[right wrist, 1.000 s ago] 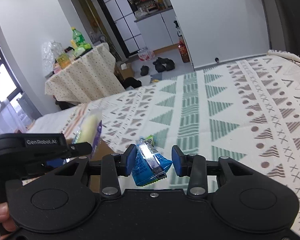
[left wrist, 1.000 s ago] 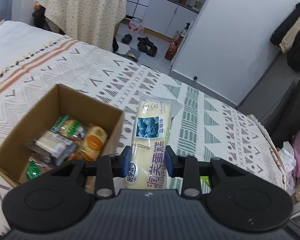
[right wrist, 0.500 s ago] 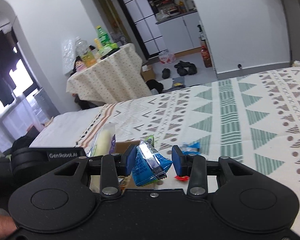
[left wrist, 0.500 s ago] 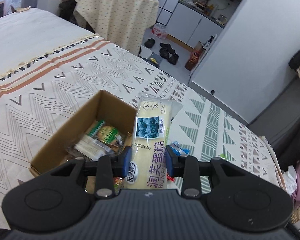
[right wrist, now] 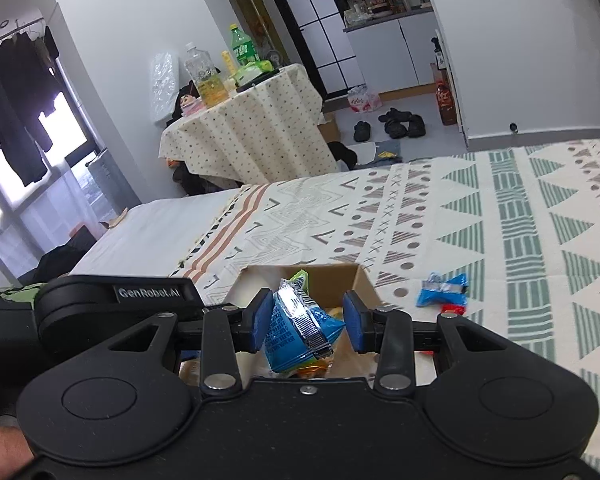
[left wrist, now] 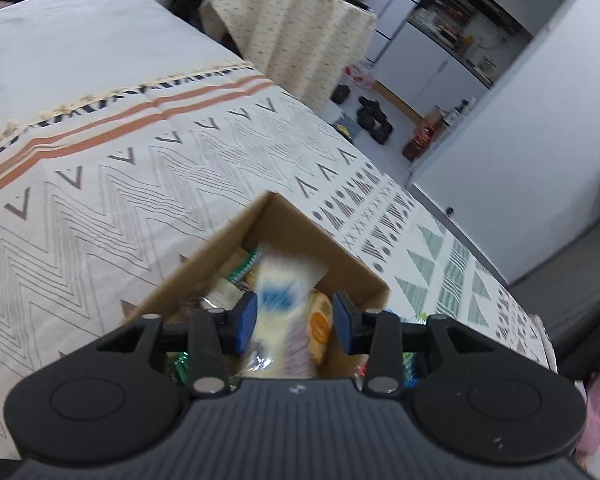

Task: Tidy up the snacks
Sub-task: 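Carry the yellow cake packet and blue candy over the cardboard box, then open both grippers to drop the cake packet and candy into the box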

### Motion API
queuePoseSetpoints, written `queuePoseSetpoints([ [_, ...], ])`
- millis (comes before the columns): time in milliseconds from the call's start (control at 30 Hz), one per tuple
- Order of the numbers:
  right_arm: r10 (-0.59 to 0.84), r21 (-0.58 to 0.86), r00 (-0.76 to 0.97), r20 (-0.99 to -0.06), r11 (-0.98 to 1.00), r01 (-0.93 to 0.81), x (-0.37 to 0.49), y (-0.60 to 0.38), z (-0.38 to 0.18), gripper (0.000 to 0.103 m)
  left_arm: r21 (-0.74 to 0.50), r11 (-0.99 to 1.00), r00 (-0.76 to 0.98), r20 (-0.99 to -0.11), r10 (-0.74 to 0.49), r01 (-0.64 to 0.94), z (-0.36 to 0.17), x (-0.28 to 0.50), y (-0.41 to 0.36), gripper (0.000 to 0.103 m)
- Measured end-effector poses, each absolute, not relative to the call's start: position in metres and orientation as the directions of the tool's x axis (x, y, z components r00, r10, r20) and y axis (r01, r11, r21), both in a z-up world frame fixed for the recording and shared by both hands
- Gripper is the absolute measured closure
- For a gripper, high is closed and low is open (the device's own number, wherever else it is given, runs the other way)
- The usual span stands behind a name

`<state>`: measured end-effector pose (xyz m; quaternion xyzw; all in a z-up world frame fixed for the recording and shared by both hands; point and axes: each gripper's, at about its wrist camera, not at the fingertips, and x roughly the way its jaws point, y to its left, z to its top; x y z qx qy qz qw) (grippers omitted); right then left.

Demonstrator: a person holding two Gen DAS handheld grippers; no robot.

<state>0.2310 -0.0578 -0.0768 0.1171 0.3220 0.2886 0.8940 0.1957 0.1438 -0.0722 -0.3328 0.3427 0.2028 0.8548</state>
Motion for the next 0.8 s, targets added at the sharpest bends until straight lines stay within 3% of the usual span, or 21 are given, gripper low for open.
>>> queuePoseSetpoints([
  [200,0.605,0.407,0.597,-0.527,0.796,-0.447,0.229,-0.045,-0.086,0.065,-0.433,0.665,0.66,-0.741,0.121,-0.608,-0.081,0.198,0.153,0.054],
  [300,0.624,0.432,0.567,-0.538,0.782,-0.45,0.229,-0.041,-0.09,0.063,-0.424,0.662,0.654,-0.744,0.133,-0.618,-0.081,0.198,0.153,0.043],
  [433,0.617,0.429,0.55,-0.562,0.787,-0.444,0.228,-0.042,-0.094,0.051,-0.405,0.668,0.643,-0.752,0.145,-0.624,-0.081,0.199,0.151,0.028],
  [800,0.526,0.412,0.612,-0.59,0.848,-0.332,0.229,-0.099,-0.101,0.049,-0.369,0.722,0.641,-0.756,0.133,-0.585,-0.082,0.209,0.125,0.018],
])
